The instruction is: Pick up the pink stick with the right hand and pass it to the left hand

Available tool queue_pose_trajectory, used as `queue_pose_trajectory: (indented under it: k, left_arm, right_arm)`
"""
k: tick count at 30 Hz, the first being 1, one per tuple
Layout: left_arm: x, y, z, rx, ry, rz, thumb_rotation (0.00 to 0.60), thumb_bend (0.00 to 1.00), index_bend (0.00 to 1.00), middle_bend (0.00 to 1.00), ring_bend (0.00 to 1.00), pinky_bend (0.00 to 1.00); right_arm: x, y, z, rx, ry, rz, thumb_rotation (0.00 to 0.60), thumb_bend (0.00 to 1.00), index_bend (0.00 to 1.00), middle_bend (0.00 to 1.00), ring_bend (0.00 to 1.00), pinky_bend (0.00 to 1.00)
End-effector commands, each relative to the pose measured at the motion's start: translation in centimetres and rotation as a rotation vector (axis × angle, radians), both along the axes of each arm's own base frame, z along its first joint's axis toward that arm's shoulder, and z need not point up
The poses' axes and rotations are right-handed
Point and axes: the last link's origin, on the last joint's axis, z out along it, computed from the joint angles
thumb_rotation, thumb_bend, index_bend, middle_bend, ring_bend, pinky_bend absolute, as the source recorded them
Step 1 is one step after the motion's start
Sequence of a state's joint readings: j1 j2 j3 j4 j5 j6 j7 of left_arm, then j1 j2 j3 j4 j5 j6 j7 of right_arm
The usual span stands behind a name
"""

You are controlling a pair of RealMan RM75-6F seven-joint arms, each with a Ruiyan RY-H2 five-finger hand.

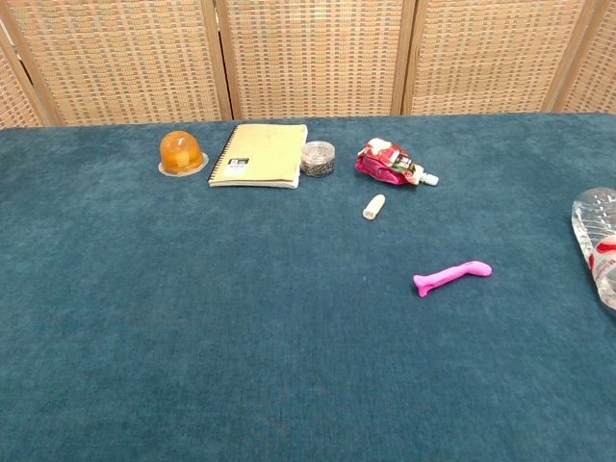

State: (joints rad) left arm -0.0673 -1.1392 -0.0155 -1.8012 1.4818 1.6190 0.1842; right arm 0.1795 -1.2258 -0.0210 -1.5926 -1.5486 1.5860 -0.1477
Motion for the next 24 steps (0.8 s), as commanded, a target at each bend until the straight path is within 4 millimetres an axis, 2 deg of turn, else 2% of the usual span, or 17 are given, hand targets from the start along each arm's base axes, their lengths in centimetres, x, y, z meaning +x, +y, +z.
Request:
queue_pose_trajectory:
  k: [1, 7, 10, 14, 20, 22, 24]
  left_arm:
    - [0.0, 0.0, 0.0, 0.0, 0.001, 0.0, 0.6, 0.0, 0.0, 0.0, 0.0, 0.0]
    - [0.0, 0.1, -0.1, -0.002, 0.013, -0.003, 0.6, 0.0, 0.0, 0.0, 0.0, 0.0]
    - [-0.2, 0.3, -0.4, -0.004, 0.026, -0.001, 0.6, 0.0, 0.0, 0.0, 0.0, 0.0]
    - [-0.2, 0.9, -0.9, -0.014, 0.039, 0.002, 0.6, 0.0, 0.0, 0.0, 0.0, 0.0]
    - [0.0, 2.2, -1.9, -0.028, 0.058, 0.01, 0.6, 0.0, 0.0, 0.0, 0.0, 0.0]
    - [-0.2, 2.6, -2.3, -0.039, 0.063, 0.02, 0.6, 0.0, 0.0, 0.0, 0.0, 0.0]
    - [-0.3, 3.0, -2.6, -0.044, 0.073, 0.031, 0.6, 0.0, 0.0, 0.0, 0.0, 0.0]
  right_arm:
    - [0.0, 0.0, 0.0, 0.0, 0.001, 0.0, 0.6, 0.0, 0.0, 0.0, 0.0, 0.0]
    - [0.0, -0.1, -0.3, 0.026, 0.006, 0.0, 0.6, 0.0, 0.0, 0.0, 0.0, 0.0]
    - [0.2, -1.0, -1.0, 0.071, -0.006, 0.009, 0.6, 0.0, 0.02, 0.0, 0.0, 0.0]
    - [1.6, -3.6, -2.1, 0.145, 0.004, 0.063, 0.6, 0.0, 0.11, 0.0, 0.0, 0.0]
    - [5.5, -8.6, -4.1, 0.268, 0.011, 0.139, 0.6, 0.0, 0.32, 0.0, 0.0, 0.0]
    - [6.6, -10.1, -5.3, 0.327, -0.013, 0.133, 0.6, 0.03, 0.38, 0.0, 0.0, 0.0]
    - [7.5, -11.6, -6.6, 0.402, -0.034, 0.099, 0.6, 0.08, 0.39, 0.0, 0.0, 0.0]
